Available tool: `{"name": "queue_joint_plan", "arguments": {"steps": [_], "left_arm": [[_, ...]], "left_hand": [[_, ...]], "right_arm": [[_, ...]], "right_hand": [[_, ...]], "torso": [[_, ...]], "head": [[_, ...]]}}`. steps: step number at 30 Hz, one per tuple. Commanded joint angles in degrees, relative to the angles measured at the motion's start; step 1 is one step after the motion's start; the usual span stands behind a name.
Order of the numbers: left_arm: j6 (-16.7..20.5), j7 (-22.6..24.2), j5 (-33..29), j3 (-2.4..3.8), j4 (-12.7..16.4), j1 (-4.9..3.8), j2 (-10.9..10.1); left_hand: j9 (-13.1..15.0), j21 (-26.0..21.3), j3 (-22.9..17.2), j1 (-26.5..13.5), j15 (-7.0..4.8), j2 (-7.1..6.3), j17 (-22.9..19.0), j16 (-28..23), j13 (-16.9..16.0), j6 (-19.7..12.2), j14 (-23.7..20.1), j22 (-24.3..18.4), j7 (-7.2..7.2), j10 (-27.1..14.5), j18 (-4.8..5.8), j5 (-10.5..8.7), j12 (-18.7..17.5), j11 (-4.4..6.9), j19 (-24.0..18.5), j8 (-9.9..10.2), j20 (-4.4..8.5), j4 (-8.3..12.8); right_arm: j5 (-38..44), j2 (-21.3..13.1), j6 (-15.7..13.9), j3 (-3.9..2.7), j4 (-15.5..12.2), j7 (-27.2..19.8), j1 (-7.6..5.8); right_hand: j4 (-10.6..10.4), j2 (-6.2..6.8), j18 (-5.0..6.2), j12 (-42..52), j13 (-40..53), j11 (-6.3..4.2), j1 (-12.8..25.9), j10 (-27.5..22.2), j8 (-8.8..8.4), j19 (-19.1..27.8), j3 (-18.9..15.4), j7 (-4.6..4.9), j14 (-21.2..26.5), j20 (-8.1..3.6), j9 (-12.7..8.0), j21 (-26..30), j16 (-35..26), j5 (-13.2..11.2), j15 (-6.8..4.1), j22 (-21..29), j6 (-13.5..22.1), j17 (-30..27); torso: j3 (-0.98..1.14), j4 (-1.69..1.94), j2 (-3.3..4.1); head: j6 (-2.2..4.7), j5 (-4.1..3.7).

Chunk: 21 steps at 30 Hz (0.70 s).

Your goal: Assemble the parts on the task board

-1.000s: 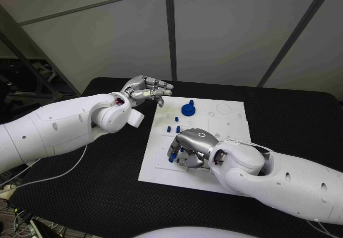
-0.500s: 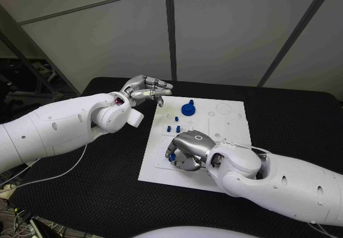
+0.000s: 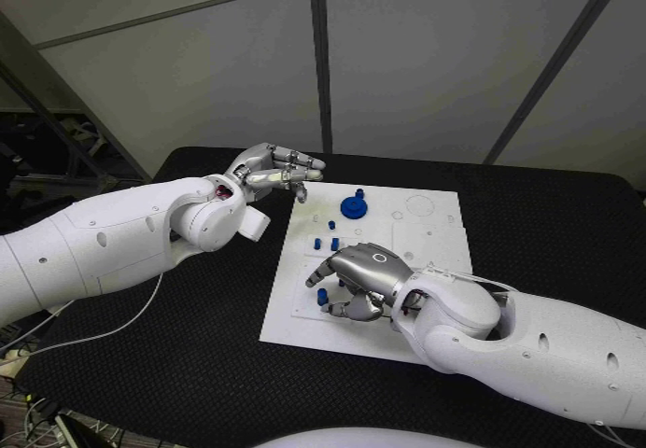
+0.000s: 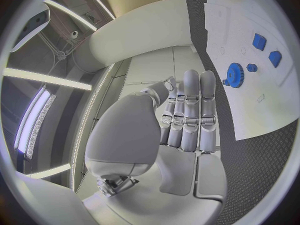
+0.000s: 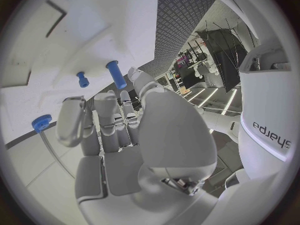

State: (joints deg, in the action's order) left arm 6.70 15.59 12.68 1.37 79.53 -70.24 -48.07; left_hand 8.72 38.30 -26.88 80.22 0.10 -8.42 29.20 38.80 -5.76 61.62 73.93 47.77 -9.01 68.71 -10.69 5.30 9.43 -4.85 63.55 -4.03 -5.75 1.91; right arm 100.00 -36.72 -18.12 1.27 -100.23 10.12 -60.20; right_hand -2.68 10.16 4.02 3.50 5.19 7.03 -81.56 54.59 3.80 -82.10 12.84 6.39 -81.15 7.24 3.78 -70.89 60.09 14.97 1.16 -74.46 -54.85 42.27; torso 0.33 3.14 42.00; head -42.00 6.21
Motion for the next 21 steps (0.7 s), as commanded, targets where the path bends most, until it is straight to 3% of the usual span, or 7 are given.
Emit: {"name": "queue_joint_plan", "arguments": {"steps": [1, 4, 9, 14, 18, 19, 21], "left_arm": [[-0.7, 0.0, -0.2, 0.04, -0.1, -0.08, 0.0], [-0.8, 0.0, -0.2, 0.04, -0.1, -0.07, 0.0], [-0.8, 0.0, -0.2, -0.08, -0.2, -0.07, -0.1], [-0.7, 0.0, -0.2, -0.52, 0.0, -0.06, -0.4], [-0.6, 0.0, -0.2, -0.76, 0.4, -0.06, -0.6], [-0.6, 0.1, -0.2, -0.8, 0.5, -0.06, -0.6], [-0.6, 0.1, -0.2, -0.89, 0.7, -0.06, -0.7]], "left_hand": [[-0.1, -0.2, 0.2, -0.2, -0.17, 0.17, -0.1, -0.2, -0.1, -0.3, -0.4, -0.1, 0.06, -0.2, 0.21, -0.2, -0.3, 0.06, -0.1, 0.3, -0.12, 0.1], [-0.1, -0.2, 0.2, -0.2, -0.17, 0.17, -0.1, -0.2, -0.1, -0.3, -0.4, -0.1, 0.06, -0.2, 0.21, -0.2, -0.3, 0.06, -0.1, 0.3, -0.12, 0.1], [-0.1, -0.2, 0.2, -0.2, -0.17, 0.17, -0.1, -0.2, -0.1, -0.3, -0.4, -0.1, 0.06, -0.2, 0.21, -0.2, -0.3, 0.06, -0.1, 0.3, -0.12, 0.1], [-0.1, -0.3, 0.3, -0.2, -0.16, 0.13, -0.1, -0.2, -0.1, -0.3, -0.4, -0.1, 0.05, -0.3, 0.21, -0.23, -0.3, 0.04, -0.1, 0.3, -0.13, 0.1], [-0.1, -0.3, 0.3, -0.2, -0.16, 0.13, -0.1, -0.2, -0.1, -0.3, -0.4, -0.1, 0.05, -0.3, 0.21, -0.23, -0.3, 0.04, -0.1, 0.3, -0.13, 0.1], [-0.1, -0.3, 0.3, -0.2, -0.16, 0.13, -0.1, -0.2, -0.1, -0.3, -0.4, -0.1, 0.05, -0.3, 0.21, -0.23, -0.3, 0.04, -0.1, 0.3, -0.13, 0.1], [-0.1, -0.3, 0.3, -0.2, -0.16, 0.13, -0.1, -0.2, -0.1, -0.3, -0.4, -0.1, 0.05, -0.3, 0.21, -0.23, -0.3, 0.04, -0.1, 0.3, -0.13, 0.1]], "right_arm": [[-3.0, -1.7, -6.7, -0.05, -1.4, -3.4, -0.08], [-6.3, -4.4, -8.0, -0.23, -3.1, -3.9, -0.12], [-17.0, -10.7, -8.5, -2.67, -5.5, -2.2, -0.72], [-26.3, -17.8, -6.8, -4.13, -6.7, 2.7, -1.97], [-28.4, -22.2, -4.8, -4.48, -7.8, 7.4, -2.33], [-28.1, -23.2, -4.2, -4.52, -8.2, 8.6, -2.37], [-26.7, -24.9, -3.2, -4.57, -9.0, 11.0, -2.42]], "right_hand": [[-0.8, 0.18, 0.84, 0.2, 0.3, -0.11, -1.2, -0.5, -0.2, 0.7, -1.8, -0.06, 0.4, -0.13, 0.0, 1.4, -0.8, 0.0, 0.11, 1.1, 0.8, -1.1], [-1.8, 0.02, 1.12, 0.6, 0.7, -0.34, -1.6, 0.3, -0.07, 1.1, -2.9, 0.21, 0.7, -0.17, 0.1, 2.8, -1.7, 0.0, -0.01, 2.2, 0.5, -2.4], [-3.8, -1.36, 0.82, 4.1, 2.6, -1.99, -0.6, 9.1, 1.04, 0.3, -3.1, 2.28, 0.0, -0.98, 0.6, 1.6, -0.6, -0.2, -1.1, 1.2, -2.7, -0.8], [-7.6, -1.31, -2.06, 12.3, 7.9, -6.43, 3.4, 25.2, 3.53, -5.0, -3.7, -1.23, -4.0, -4.04, 2.7, -11.1, 9.1, -0.2, -4.57, -9.0, -8.9, 12.6], [-10.0, -0.59, -2.87, 28.7, 23.4, -8.09, 6.3, 28.9, 5.06, -6.2, -5.6, -2.96, -4.5, -5.65, 5.3, -14.5, 11.3, -0.2, -6.0, -11.8, -11.4, 15.3], [-11.6, -0.21, -3.04, 38.7, 33.7, -9.76, 6.4, 27.4, 5.56, -6.5, -6.2, -3.68, -4.6, -6.69, 7.8, -15.4, 12.7, 0.3, -6.25, -12.5, -11.1, 16.8], [-13.4, -0.28, -3.4, 48.0, 43.6, -9.08, 7.4, 26.1, 6.04, -6.9, -6.8, -3.38, -4.6, -6.07, 10.6, -16.6, 14.1, -0.2, -6.77, -13.6, -10.5, 18.8]], "torso": [[0.01, -0.05, -0.06], [-0.01, -0.1, -0.13], [-0.1, -0.18, -0.3], [-0.16, -0.62, -0.77], [-0.31, -0.88, -0.96], [-0.35, -0.91, -1.01], [-0.38, -1.04, -1.06]], "head": [[0.26, -0.2], [0.58, -0.75], [1.5, -2.66], [1.8, -4.56], [2.05, -6.53], [2.04, -6.98], [1.99, -7.94]]}}
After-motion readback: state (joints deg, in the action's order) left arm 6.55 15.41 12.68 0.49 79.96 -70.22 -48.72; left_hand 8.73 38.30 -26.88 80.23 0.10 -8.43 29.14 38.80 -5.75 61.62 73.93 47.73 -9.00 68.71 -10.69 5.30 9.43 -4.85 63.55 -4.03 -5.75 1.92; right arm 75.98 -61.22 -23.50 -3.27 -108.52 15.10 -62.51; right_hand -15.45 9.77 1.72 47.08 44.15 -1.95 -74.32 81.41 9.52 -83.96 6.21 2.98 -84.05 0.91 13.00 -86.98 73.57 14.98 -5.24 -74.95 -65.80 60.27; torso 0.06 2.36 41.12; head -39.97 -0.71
